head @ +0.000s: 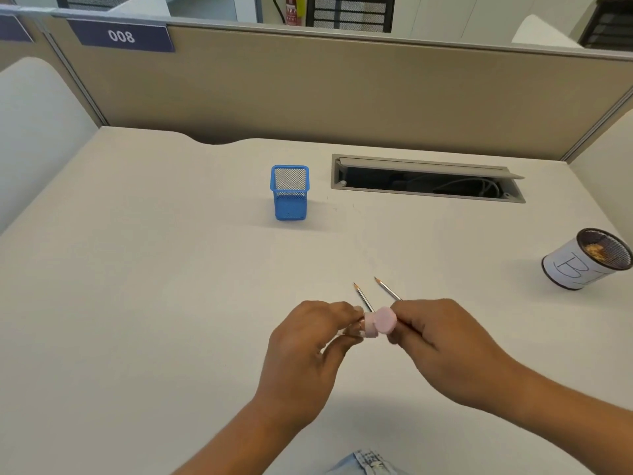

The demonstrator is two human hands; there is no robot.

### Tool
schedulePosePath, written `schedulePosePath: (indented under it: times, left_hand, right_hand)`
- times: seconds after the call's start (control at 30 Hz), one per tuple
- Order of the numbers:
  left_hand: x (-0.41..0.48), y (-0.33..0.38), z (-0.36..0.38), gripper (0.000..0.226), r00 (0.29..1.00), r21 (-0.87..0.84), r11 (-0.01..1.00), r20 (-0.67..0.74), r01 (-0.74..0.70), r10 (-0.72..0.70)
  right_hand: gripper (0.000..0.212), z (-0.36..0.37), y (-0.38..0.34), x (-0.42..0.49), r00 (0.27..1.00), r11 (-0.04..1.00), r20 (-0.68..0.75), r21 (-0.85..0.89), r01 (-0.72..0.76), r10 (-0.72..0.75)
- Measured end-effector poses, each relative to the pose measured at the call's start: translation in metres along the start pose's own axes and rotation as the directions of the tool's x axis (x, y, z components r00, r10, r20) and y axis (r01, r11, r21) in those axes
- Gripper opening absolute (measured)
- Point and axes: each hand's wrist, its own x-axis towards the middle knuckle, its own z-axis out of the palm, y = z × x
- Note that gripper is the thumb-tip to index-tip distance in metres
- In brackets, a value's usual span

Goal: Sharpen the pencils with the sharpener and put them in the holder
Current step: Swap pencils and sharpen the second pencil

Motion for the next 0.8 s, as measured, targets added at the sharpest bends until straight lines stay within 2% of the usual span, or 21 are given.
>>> schedulePosePath:
  times: [0.03,0.07,0.1,0.13,0.17,0.23,0.3,0.37,0.43,0.5,0.57,0.67,0.8]
  left_hand:
    - [-0.001,-0.002,0.001,0.022,0.998,0.058,0.996,0.007,-0.066,0.066]
    - [-0.002,-0.004,0.002,0.018,0.993,0.102,0.988,0.02,-0.117,0.115]
    - [-0.004,-0.006,0.003,0.014,0.988,0.133,0.979,0.031,-0.155,0.153]
    - [-0.005,-0.008,0.004,0.011,0.983,0.156,0.97,0.039,-0.185,0.181]
    - [-0.006,-0.011,0.004,0.01,0.979,0.175,0.963,0.052,-0.204,0.198]
    - [-0.008,-0.014,0.005,0.01,0.976,0.21,0.954,0.089,-0.213,0.199]
    - [-0.011,-0.018,0.005,0.012,0.986,0.222,0.964,0.11,-0.147,0.125]
    - [-0.013,-0.021,0.004,0.02,0.995,0.182,0.983,0.092,0.03,-0.048]
    - [-0.013,-0.024,0.002,0.024,0.966,0.054,0.966,0.052,0.252,-0.254]
    - [-0.012,-0.03,0.003,0.025,0.913,-0.094,0.908,0.025,0.407,-0.407]
    - [-0.01,-0.036,0.006,0.024,0.896,-0.125,0.887,0.033,0.444,-0.443]
    - [-0.008,-0.045,0.012,0.025,0.898,-0.067,0.895,0.046,0.44,-0.438]
    - [-0.011,-0.058,0.025,0.03,0.84,-0.173,0.823,0.152,0.541,-0.52]
  right_hand:
    - [0.042,0.0,-0.001,0.002,0.982,0.966,0.083,0.184,-0.181,0.168]
    - [0.042,-0.001,-0.003,0.005,0.928,0.869,0.208,0.334,-0.365,0.31]
    - [0.044,-0.004,-0.004,0.008,0.86,0.749,0.341,0.432,-0.502,0.38]
    - [0.044,-0.007,-0.005,0.011,0.81,0.659,0.443,0.482,-0.577,0.384]
    - [0.042,-0.009,-0.004,0.013,0.783,0.619,0.506,0.497,-0.608,0.363]
    - [0.037,-0.01,-0.002,0.015,0.768,0.633,0.556,0.479,-0.608,0.318]
    - [0.035,-0.01,0.002,0.018,0.777,0.675,0.547,0.449,-0.585,0.31]
    - [0.036,-0.01,0.007,0.02,0.8,0.712,0.509,0.428,-0.556,0.318]
    - [0.035,-0.01,0.013,0.024,0.819,0.705,0.466,0.452,-0.547,0.336]
    - [0.034,-0.008,0.019,0.029,0.838,0.694,0.401,0.48,-0.536,0.37]
    - [0.029,-0.002,0.027,0.035,0.854,0.697,0.319,0.494,-0.52,0.411]
    - [0.018,0.009,0.037,0.045,0.87,0.712,0.21,0.506,-0.487,0.446]
    - [0.01,0.022,0.049,0.059,0.882,0.733,0.102,0.517,-0.443,0.461]
